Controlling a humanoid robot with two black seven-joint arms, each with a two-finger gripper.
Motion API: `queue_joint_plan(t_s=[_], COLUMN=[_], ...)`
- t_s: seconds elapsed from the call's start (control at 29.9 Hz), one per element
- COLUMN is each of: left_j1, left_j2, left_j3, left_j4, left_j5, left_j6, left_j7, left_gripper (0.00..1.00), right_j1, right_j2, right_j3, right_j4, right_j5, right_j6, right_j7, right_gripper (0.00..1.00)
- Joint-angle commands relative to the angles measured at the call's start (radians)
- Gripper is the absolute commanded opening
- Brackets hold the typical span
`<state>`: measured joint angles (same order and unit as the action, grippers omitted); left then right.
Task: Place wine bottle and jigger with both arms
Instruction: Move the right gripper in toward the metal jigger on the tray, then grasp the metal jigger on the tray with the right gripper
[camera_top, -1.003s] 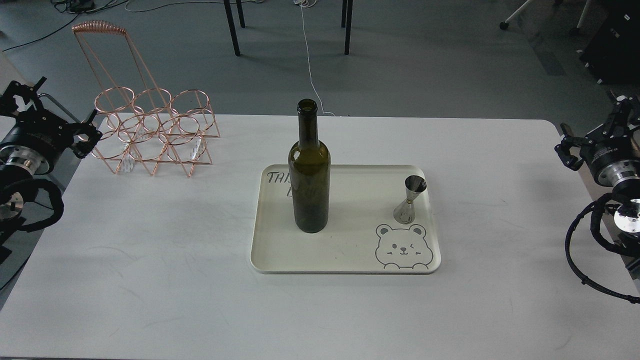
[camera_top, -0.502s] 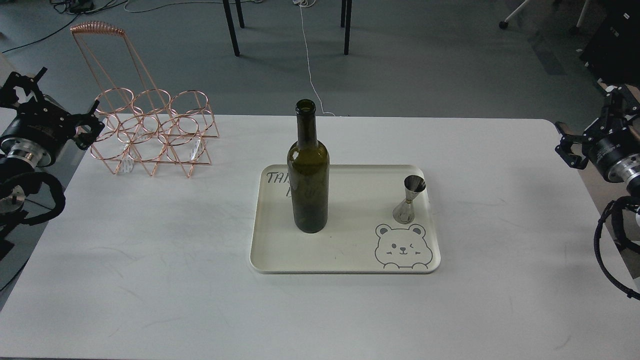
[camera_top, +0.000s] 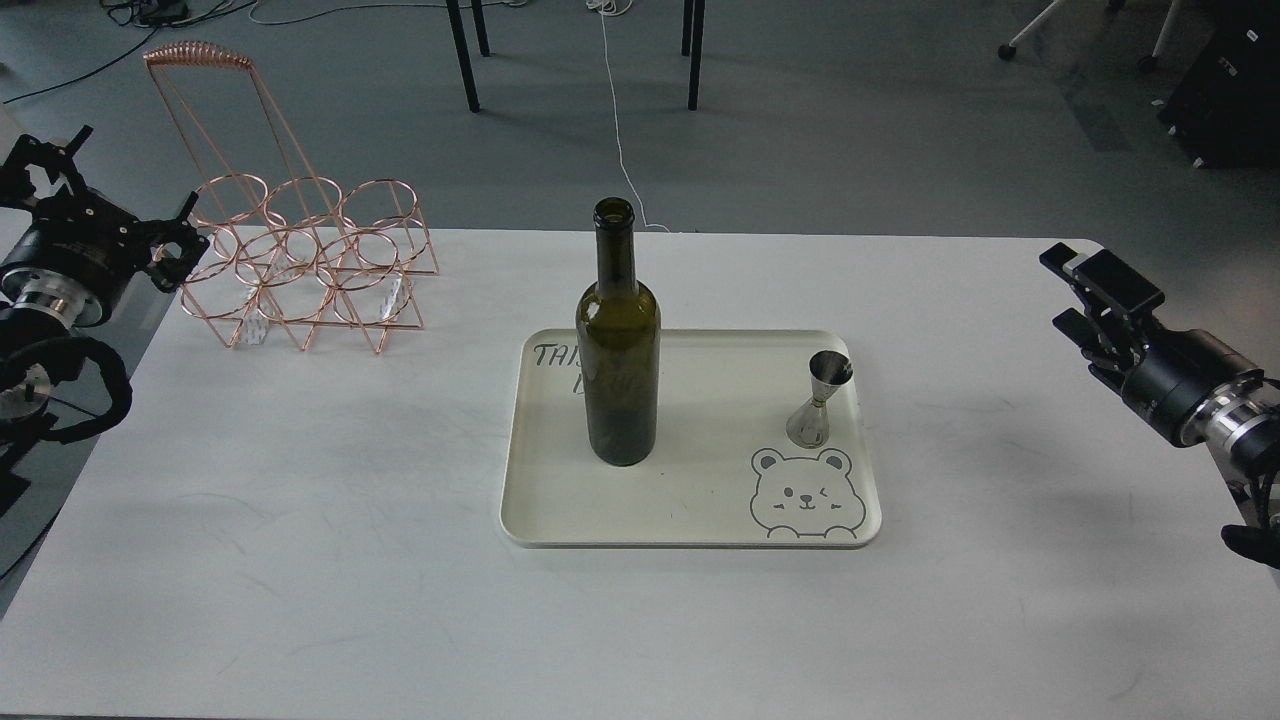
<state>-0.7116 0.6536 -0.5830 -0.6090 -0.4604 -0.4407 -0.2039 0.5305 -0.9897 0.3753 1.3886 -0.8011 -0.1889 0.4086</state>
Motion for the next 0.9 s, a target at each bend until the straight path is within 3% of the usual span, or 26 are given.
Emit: queue_joint_plan(t_s=[0.0,0.13,0.37,0.43,0.6,0.87], left_j1=[0.001,0.001,-0.002,-0.011,-0.028,-0.032], left_j2=[0.003,0.006,0.006,0.006,0.014,0.043], left_j3=[0.003,0.006,0.005,0.006,0.009,0.011], left_j4=[0.0,0.003,0.003,0.003,0.003,0.003], left_j5=[0.0,0.005,0.011,0.011,0.011,0.011], left_j6=[-0.003,-0.003,0.004,0.005,0.007,-0.003], left_j7=[0.0,0.003,0.001,0.0,0.0,-0.003], left_gripper=[0.98,0.98,0.98,0.98,0.98,0.98], right_j1=[-0.024,-0.033,-0.014,0.011,0.115,0.226], right_j2=[0.009,0.028,0.195,0.25,0.354,0.476], right_j3=[-0.045,-0.116,-0.136,-0.148,-0.271,-0.384], right_j4=[-0.005,-0.11,-0.243,-0.299,-0.442,-0.536], right_j5=[-0.333,-0.611,-0.768,-0.82,-0.903,-0.903], right_j6=[-0.098,-0.225,-0.267,-0.265,-0.276,-0.291], right_j7=[0.007,0.08,0.08,0.08,0.08,0.08], right_gripper=[0.97,0.97,0.95,0.89,0.65,0.59])
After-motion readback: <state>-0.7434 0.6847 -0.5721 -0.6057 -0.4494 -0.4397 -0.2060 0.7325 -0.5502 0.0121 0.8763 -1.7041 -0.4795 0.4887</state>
